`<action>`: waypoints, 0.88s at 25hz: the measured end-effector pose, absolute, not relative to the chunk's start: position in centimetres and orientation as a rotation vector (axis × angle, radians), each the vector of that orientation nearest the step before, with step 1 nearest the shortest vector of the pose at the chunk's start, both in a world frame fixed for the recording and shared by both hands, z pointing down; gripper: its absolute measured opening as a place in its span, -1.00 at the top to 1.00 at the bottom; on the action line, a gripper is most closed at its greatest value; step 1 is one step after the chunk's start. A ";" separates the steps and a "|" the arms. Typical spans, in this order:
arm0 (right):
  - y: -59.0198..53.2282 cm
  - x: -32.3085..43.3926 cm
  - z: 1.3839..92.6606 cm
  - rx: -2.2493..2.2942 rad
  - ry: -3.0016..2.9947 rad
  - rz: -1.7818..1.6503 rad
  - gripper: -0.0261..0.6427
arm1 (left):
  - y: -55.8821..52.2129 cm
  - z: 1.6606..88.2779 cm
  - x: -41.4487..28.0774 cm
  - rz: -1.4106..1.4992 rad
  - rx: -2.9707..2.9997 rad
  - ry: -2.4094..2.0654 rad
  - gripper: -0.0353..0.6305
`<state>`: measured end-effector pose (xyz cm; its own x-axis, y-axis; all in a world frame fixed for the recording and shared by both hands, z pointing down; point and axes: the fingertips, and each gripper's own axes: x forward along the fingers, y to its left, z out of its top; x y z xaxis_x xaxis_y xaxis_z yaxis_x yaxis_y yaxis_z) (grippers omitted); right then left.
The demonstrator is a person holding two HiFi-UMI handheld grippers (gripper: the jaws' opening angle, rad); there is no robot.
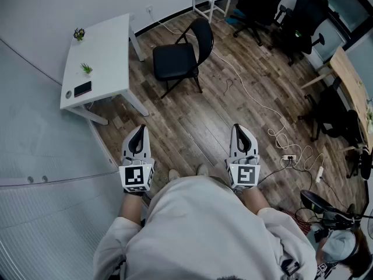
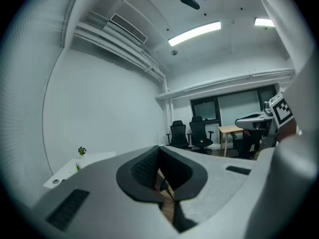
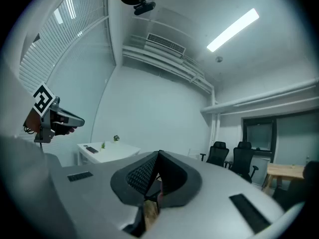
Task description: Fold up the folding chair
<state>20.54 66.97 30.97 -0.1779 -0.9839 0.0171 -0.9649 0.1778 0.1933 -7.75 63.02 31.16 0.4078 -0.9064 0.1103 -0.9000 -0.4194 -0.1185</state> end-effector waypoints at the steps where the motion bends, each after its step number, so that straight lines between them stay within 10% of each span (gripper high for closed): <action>1: 67.0 20.7 31.0 1.920 -2.299 -0.207 0.87 | 63.0 31.2 -7.6 -0.245 -2.603 1.670 0.87; 22: 66.8 20.5 30.7 1.868 -2.372 -0.233 0.86 | 63.7 31.7 -6.3 -0.249 -2.641 1.635 0.87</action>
